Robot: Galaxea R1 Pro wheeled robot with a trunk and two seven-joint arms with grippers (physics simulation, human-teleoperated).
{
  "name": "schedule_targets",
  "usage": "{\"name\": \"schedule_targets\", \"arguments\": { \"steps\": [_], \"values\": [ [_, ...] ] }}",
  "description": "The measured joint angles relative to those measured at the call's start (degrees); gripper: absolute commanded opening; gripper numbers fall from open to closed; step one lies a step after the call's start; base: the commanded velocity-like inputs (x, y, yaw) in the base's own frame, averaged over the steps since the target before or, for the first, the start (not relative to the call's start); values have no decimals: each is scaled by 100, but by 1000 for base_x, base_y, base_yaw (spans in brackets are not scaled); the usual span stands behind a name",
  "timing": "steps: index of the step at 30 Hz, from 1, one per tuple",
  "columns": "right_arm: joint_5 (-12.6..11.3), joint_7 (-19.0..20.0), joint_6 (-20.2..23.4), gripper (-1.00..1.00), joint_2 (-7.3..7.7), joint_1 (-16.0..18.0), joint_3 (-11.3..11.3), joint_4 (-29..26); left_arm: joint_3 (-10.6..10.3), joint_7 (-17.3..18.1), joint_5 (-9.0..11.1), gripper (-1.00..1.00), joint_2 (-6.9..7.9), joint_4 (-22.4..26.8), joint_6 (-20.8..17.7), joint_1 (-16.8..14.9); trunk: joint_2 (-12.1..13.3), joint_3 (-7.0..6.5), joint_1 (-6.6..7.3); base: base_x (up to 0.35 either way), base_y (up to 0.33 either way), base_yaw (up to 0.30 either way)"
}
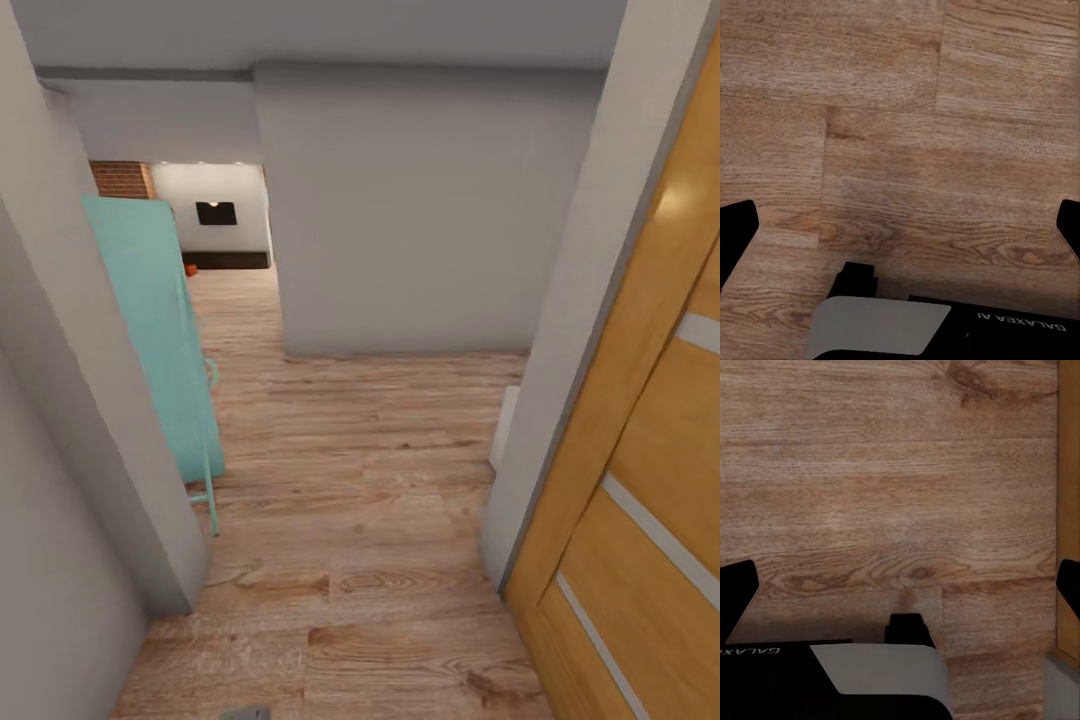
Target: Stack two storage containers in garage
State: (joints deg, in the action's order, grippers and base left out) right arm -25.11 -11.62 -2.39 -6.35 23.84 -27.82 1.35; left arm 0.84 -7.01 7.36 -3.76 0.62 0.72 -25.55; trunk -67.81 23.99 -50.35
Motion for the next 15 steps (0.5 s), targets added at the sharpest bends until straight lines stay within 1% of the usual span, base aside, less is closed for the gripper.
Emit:
{"name": "schedule_targets", "arguments": {
  "steps": [15],
  "values": [
    [2, 0, -7, 100, 2, 0, 0, 0, 0, 0, 0, 100, 4, 0, 0, 0, 0, 0, 0, 315, 0, 0]
  ]
}}
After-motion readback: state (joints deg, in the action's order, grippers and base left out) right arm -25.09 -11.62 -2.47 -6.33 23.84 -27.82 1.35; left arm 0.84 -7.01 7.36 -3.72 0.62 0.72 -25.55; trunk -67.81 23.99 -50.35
